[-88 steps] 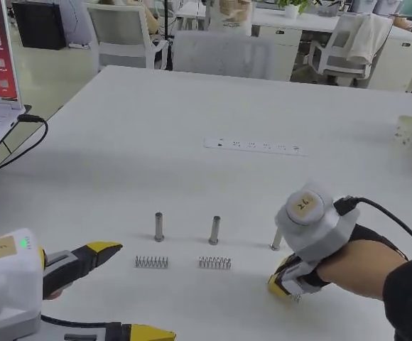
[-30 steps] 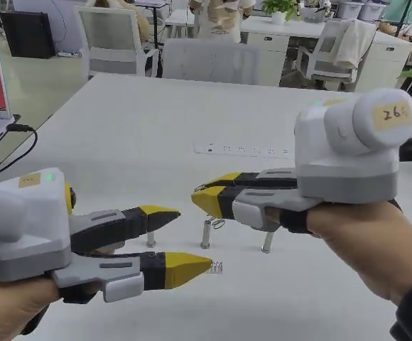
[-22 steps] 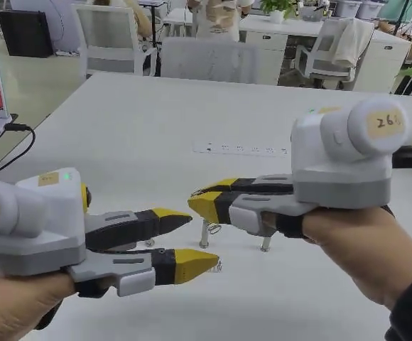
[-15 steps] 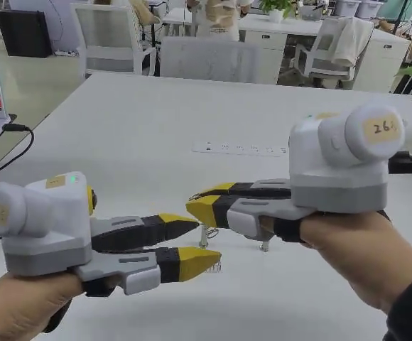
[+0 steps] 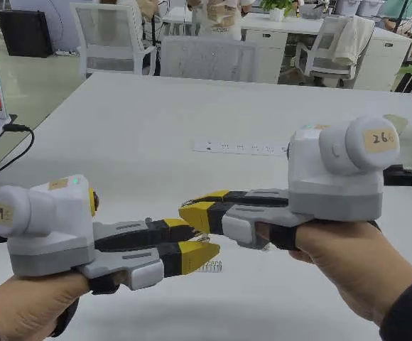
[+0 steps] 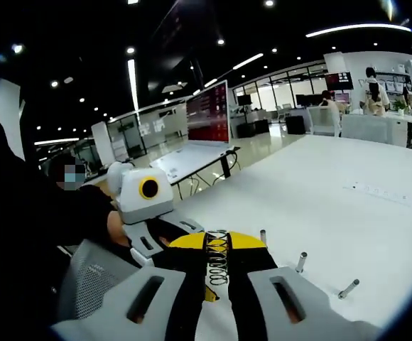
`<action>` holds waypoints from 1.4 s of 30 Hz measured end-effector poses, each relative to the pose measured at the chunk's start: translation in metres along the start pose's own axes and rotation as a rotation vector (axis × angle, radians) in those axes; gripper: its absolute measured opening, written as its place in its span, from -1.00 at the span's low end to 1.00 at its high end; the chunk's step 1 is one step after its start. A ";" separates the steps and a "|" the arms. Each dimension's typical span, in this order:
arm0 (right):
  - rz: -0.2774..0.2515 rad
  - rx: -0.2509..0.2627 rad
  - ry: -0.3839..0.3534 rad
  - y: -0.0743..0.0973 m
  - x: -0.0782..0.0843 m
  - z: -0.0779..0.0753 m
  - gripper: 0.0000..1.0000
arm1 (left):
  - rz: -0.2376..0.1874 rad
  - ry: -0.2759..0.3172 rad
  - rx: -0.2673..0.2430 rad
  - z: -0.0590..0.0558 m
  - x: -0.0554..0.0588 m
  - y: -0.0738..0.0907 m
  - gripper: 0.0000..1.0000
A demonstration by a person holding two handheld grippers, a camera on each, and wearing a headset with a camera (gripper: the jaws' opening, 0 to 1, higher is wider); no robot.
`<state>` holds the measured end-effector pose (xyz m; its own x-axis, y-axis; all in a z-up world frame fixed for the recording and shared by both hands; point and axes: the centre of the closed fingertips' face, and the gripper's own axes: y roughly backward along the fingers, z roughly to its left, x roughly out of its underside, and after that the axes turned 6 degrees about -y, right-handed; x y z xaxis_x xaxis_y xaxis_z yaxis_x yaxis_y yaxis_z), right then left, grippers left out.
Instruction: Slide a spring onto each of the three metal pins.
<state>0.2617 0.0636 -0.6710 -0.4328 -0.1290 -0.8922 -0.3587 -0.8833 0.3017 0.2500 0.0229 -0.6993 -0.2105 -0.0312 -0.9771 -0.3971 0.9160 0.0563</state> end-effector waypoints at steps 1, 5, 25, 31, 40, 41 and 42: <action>-0.001 0.001 -0.003 0.000 0.001 0.000 -0.84 | 0.003 0.000 0.001 0.000 0.001 0.000 -0.69; 0.009 0.000 -0.007 -0.002 0.005 0.001 -0.84 | 0.003 -0.001 0.009 -0.002 0.003 -0.001 -0.76; 0.054 -0.011 -0.021 0.003 0.016 -0.002 -0.84 | 0.083 -0.136 0.009 0.002 0.020 0.000 -0.93; 0.156 -0.037 0.016 0.010 0.034 0.000 -0.84 | 0.190 -0.295 0.041 -0.006 0.036 -0.002 -0.94; 0.331 -0.075 0.079 0.020 0.063 0.004 -0.84 | 0.343 -0.477 0.100 -0.018 0.061 -0.005 -0.95; 0.360 -0.082 0.088 0.022 0.067 0.005 -0.84 | 0.358 -0.488 0.111 -0.020 0.065 -0.005 -0.95; 0.377 -0.088 0.096 0.023 0.070 0.005 -0.84 | 0.369 -0.503 0.118 -0.021 0.067 -0.005 -0.95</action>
<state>0.2187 0.0368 -0.7248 -0.4403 -0.4891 -0.7529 -0.1157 -0.8007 0.5878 0.2191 0.0077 -0.7611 0.1419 0.4600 -0.8765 -0.2717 0.8695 0.4124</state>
